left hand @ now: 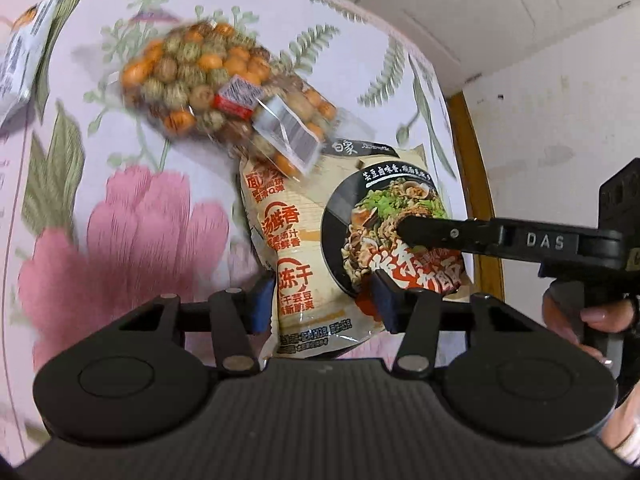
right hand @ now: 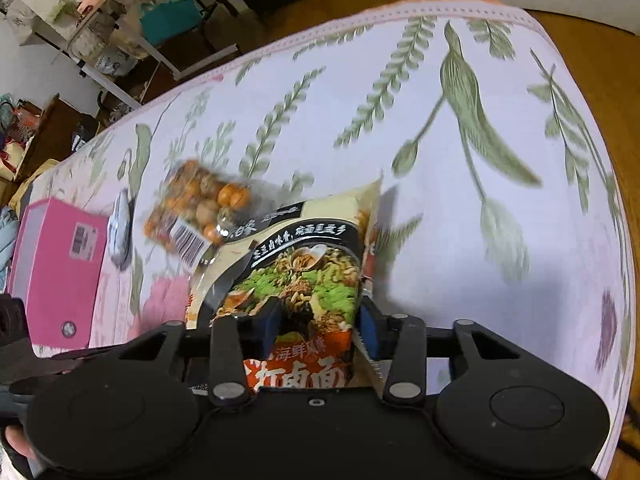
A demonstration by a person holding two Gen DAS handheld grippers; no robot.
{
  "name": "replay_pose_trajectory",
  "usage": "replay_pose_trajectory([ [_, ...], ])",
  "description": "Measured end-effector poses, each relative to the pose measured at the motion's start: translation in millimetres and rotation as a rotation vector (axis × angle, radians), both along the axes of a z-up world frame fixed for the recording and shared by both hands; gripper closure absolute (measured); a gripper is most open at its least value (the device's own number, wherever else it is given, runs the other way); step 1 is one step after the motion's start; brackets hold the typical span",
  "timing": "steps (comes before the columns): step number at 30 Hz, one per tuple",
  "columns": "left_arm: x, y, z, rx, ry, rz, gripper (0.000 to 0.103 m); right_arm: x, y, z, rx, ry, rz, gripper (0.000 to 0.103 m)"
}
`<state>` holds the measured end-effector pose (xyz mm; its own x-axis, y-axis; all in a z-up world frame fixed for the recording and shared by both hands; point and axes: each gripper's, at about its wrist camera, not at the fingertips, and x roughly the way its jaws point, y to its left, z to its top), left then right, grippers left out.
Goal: Organize snacks
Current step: 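Grasp the yellow noodle pack with the left gripper while the right grasps it too, then carry the noodle pack into the pink box and open both grippers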
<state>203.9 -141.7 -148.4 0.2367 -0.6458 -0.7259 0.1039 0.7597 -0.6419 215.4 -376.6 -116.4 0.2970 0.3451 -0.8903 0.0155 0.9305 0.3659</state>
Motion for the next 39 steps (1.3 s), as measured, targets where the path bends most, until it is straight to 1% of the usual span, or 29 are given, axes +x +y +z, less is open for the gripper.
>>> replay_pose_trajectory([
  [1, -2.6, 2.0, 0.8, -0.004, 0.011, -0.01, 0.054, -6.8, 4.8, -0.8, -0.007, 0.008, -0.002, 0.045],
  [2, -6.2, 2.5, 1.5, 0.0, 0.02, -0.022, 0.054, -15.7, 9.7, -1.6, -0.018, 0.009, -0.004, 0.043],
  [7, -29.2, 4.5, 11.0, 0.057, 0.02, -0.083, 0.053, -47.1, 24.3, -3.4, -0.017, 0.023, -0.046, 0.034],
  [13, -51.4, 11.6, 29.4, 0.117, -0.048, -0.124, 0.053, -67.4, 49.7, 4.6, -0.052, 0.031, -0.051, 0.03],
  [16, -58.8, 21.5, 37.0, 0.127, -0.063, -0.139, 0.053, -79.1, 60.5, 9.0, -0.05, 0.016, -0.056, 0.03],
  [19, -65.4, 30.6, 41.7, 0.135, -0.061, -0.155, 0.053, -89.0, 70.3, 14.6, -0.052, 0.011, -0.055, 0.03],
  [25, -76.5, 45.0, 46.5, 0.14, -0.044, -0.184, 0.053, -104.4, 89.7, 22.3, -0.07, 0.032, -0.061, 0.03],
  [31, -94.4, 64.5, 51.3, 0.134, -0.016, -0.203, 0.053, -119.9, 110.9, 32.0, -0.103, 0.062, -0.033, 0.03],
  [35, -104.8, 77.6, 60.8, 0.14, -0.03, -0.205, 0.053, -129.8, 125.7, 40.8, -0.111, 0.062, -0.023, 0.031],
  [39, -113.3, 96.0, 74.6, 0.141, -0.065, -0.198, 0.052, -136.5, 140.9, 54.8, -0.113, 0.039, -0.006, 0.033],
])
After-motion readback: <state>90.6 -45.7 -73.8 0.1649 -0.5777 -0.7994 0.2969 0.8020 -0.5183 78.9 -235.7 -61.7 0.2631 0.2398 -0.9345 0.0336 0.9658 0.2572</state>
